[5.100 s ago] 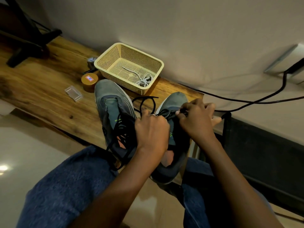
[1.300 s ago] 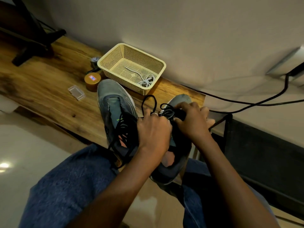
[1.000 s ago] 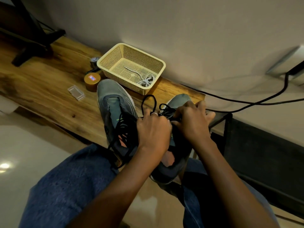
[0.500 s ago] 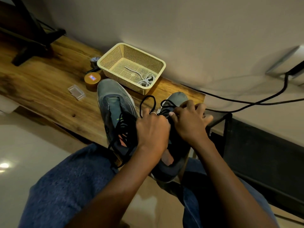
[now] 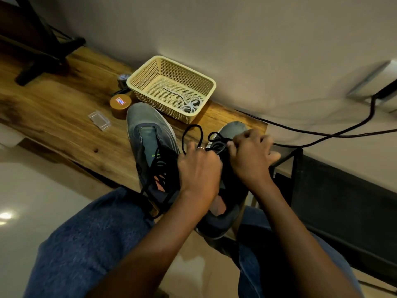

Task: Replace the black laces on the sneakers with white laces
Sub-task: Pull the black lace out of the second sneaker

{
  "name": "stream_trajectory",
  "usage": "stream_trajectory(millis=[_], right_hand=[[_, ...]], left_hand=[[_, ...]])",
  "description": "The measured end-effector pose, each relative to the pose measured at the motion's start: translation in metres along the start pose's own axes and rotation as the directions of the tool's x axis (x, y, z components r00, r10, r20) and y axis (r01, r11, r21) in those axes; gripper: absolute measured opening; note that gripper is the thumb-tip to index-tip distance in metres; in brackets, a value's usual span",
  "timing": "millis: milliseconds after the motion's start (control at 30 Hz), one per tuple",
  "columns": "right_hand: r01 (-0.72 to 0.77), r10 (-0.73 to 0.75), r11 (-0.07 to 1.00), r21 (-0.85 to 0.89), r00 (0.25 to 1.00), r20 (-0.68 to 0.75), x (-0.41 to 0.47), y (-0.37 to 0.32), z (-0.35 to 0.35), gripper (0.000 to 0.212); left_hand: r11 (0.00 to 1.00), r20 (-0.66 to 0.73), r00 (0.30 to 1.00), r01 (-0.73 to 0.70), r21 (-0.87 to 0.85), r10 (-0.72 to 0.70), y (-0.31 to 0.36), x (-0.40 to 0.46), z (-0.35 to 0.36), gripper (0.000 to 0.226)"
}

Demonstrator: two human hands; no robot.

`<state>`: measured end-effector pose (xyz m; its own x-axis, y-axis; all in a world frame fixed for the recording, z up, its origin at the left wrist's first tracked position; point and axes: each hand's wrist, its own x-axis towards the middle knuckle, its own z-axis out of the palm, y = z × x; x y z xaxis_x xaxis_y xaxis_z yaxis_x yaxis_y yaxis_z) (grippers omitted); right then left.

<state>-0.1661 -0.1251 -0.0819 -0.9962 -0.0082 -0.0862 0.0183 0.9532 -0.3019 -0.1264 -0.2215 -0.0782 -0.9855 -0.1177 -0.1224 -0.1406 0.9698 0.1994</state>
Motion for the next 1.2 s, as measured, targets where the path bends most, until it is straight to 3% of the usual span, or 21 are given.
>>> stream_trajectory(millis=[100,167,367,467,567,633,767,867,933,1000,1133,1200], right_hand=[[-0.015,0.055,0.985,0.171,0.972,-0.229,-0.0026,-0.0040,-0.0046,0.026],[-0.031,0.081,0.980,0.197,0.964,-0.252,-0.0041,-0.0062,-0.0056,0.026],[-0.077,0.079,0.997,-0.026,0.990,0.117,0.0021,0.0035,0.0005,0.042],[-0.001,0.004,0.999,0.044,0.998,-0.063,-0.0008,-0.0004,0.0017,0.029],[-0.026,0.063,0.989,0.148,0.966,-0.249,-0.0025,-0.0043,-0.0005,0.026],[-0.063,0.079,0.993,0.099,0.983,-0.165,-0.0008,-0.0023,-0.0016,0.032],[-0.099,0.096,0.995,0.006,0.979,0.180,0.0024,0.0025,-0.0023,0.044],[-0.040,0.034,0.995,0.097,0.998,0.055,0.0042,0.0028,0.0017,0.032],[-0.055,0.067,0.992,0.110,0.992,-0.106,0.0038,0.0016,0.0021,0.027],[-0.089,0.103,0.991,0.096,0.983,-0.150,0.0019,0.0005,0.0000,0.027],[-0.113,0.116,0.993,-0.037,0.990,0.081,0.0012,0.0001,-0.0034,0.042],[-0.088,0.092,0.996,-0.030,0.984,0.150,0.0015,-0.0006,-0.0022,0.033]], left_hand=[[1.000,0.000,1.000,0.005,-0.008,-0.005,0.0015,-0.0013,-0.0013,0.040],[1.000,-0.004,1.000,0.003,-0.011,-0.003,0.0011,-0.0010,-0.0013,0.040],[1.000,0.010,1.000,-0.005,-0.008,0.005,0.0008,-0.0008,-0.0009,0.037],[1.000,0.008,1.000,-0.001,-0.006,0.001,0.0009,-0.0011,-0.0015,0.038],[1.000,0.004,1.000,0.001,-0.008,-0.001,0.0013,-0.0004,-0.0018,0.038],[1.000,0.006,1.000,0.002,-0.012,-0.002,0.0011,0.0002,-0.0007,0.038],[1.000,0.017,1.000,-0.006,-0.009,0.007,0.0000,0.0001,-0.0005,0.037],[1.000,0.005,1.000,-0.001,-0.015,0.001,0.0000,-0.0001,-0.0001,0.037],[1.000,-0.005,1.000,-0.001,-0.026,0.000,0.0008,-0.0004,-0.0003,0.037],[0.999,-0.007,1.000,-0.002,-0.036,0.002,0.0009,-0.0001,0.0004,0.037],[0.999,-0.002,1.000,-0.005,-0.039,0.005,0.0004,-0.0001,0.0013,0.038],[0.999,0.000,1.000,-0.003,-0.034,0.003,-0.0001,0.0002,0.0009,0.038]])
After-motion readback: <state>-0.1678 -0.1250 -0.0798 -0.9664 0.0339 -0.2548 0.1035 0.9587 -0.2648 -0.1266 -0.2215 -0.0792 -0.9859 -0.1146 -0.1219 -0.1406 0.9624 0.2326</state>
